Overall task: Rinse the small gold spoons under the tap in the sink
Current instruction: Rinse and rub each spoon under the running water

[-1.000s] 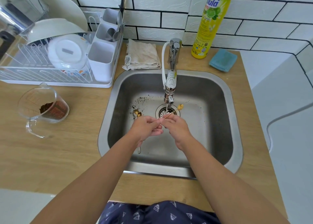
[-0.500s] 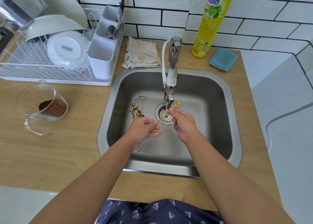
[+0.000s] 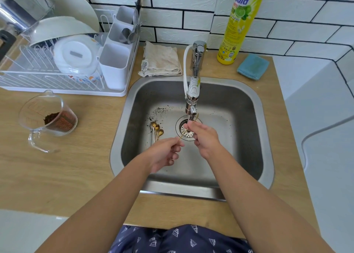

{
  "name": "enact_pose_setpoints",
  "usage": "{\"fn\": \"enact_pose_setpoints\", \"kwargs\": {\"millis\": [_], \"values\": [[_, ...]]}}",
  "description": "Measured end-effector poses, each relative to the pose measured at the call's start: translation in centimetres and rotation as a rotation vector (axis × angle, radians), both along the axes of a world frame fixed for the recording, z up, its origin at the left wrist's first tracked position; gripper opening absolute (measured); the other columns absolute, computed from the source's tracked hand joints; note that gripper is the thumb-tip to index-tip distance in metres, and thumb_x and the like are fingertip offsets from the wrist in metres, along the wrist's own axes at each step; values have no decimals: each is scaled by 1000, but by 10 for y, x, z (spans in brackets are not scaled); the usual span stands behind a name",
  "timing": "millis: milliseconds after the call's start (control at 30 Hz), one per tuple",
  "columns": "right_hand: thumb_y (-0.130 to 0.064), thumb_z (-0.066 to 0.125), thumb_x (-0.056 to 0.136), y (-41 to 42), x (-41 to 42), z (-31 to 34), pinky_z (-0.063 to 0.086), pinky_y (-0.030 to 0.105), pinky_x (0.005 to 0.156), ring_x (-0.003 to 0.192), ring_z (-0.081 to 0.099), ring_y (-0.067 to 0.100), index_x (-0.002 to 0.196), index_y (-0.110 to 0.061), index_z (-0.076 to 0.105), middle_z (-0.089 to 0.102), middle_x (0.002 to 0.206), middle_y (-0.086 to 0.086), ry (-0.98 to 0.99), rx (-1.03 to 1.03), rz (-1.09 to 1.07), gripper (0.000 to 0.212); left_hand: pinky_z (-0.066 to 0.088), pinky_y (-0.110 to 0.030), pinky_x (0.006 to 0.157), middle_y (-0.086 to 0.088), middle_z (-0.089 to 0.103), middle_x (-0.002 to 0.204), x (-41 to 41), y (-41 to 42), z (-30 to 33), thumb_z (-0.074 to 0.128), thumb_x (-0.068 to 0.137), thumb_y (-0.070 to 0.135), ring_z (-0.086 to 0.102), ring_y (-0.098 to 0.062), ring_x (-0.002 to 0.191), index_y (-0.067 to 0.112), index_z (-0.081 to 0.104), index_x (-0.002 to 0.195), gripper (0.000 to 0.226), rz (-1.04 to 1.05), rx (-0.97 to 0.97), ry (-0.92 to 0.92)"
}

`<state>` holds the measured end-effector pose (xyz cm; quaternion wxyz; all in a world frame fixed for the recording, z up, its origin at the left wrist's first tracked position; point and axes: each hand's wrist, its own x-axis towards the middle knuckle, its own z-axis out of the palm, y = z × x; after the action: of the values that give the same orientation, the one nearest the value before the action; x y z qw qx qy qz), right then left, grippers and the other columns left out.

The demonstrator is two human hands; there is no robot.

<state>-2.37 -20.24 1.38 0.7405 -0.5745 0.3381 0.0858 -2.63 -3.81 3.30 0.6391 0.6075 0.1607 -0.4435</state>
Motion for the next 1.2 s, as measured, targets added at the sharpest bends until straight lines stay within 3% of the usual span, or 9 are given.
{"fn": "enact_pose_setpoints", "kwargs": {"millis": [167, 333, 433, 567, 700, 867, 1000, 1067, 1200], "values": [[-26, 77, 91, -2, 0, -1, 29, 24, 53, 61, 33, 10, 72, -19, 81, 76, 84, -8, 25, -29, -15, 21, 47, -26, 64, 5, 69, 86, -3, -1, -4, 39, 105, 30, 61, -7, 59, 19, 66, 104, 29, -310, 456, -602], [-23, 82, 86, 19, -10, -5, 38, 15, 58, 60, 52, 1, 88, -19, 82, 74, 72, -17, 37, -64, 168, 5, 56, -34, 80, -2, 72, 93, 5, -6, -14, 50, 104, 17, 70, -16, 75, 12, 60, 106, 12, -624, 933, -1018], [-23, 80, 89, 10, -7, -4, 34, 17, 53, 57, 44, 3, 84, -17, 83, 78, 84, -10, 34, -16, 119, 8, 54, -31, 63, 0, 62, 80, 2, -2, -20, 55, 101, 16, 63, -18, 66, 15, 55, 97, 4, -670, 991, -1102], [-21, 80, 88, -3, -1, -7, 27, 19, 46, 58, 34, 7, 85, -14, 84, 73, 86, -7, 53, 36, -21, 8, 36, -29, 52, 6, 39, 65, -3, 0, -24, 58, 97, 12, 46, -16, 56, 21, 37, 86, 25, -705, 1037, -1229], [-25, 83, 85, 16, -13, -6, 33, 20, 52, 64, 39, 9, 85, -19, 84, 79, 86, -9, 80, -2, 187, 6, 39, -27, 56, 4, 47, 77, -2, -1, -25, 64, 94, 13, 48, -15, 62, 15, 52, 104, 16, -766, 1067, -1192], [-19, 78, 90, -8, 1, -3, 25, 20, 48, 58, 32, 7, 81, -15, 83, 76, 92, -1, 41, 37, -35, 12, 54, -32, 60, 2, 51, 76, -7, -2, -18, 61, 94, 9, 61, -19, 66, 15, 51, 97, 12, -733, 1035, -1186], [-22, 80, 89, 0, -2, -1, 27, 21, 49, 58, 33, 8, 88, -14, 83, 75, 96, 0, 34, 28, 119, 9, 51, -29, 64, 1, 63, 86, -6, -3, -20, 59, 97, 13, 64, -20, 73, 15, 51, 100, 9, -747, 1027, -1175], [-24, 79, 90, -1, -4, 0, 27, 21, 50, 59, 32, 9, 86, -15, 83, 75, 94, 0, 38, 14, 176, 11, 54, -30, 69, 3, 71, 89, -5, -2, -16, 50, 102, 19, 69, -15, 69, 14, 57, 106, 10, -608, 830, -1002], [-23, 79, 90, -8, -8, -3, 29, 21, 51, 62, 34, 9, 92, -13, 82, 76, 101, 1, 47, 48, 152, 11, 39, -25, 52, -1, 78, 88, -6, -2, -2, 39, 105, 32, 66, -14, 57, 14, 59, 111, 27, -101, 204, -370]]}}
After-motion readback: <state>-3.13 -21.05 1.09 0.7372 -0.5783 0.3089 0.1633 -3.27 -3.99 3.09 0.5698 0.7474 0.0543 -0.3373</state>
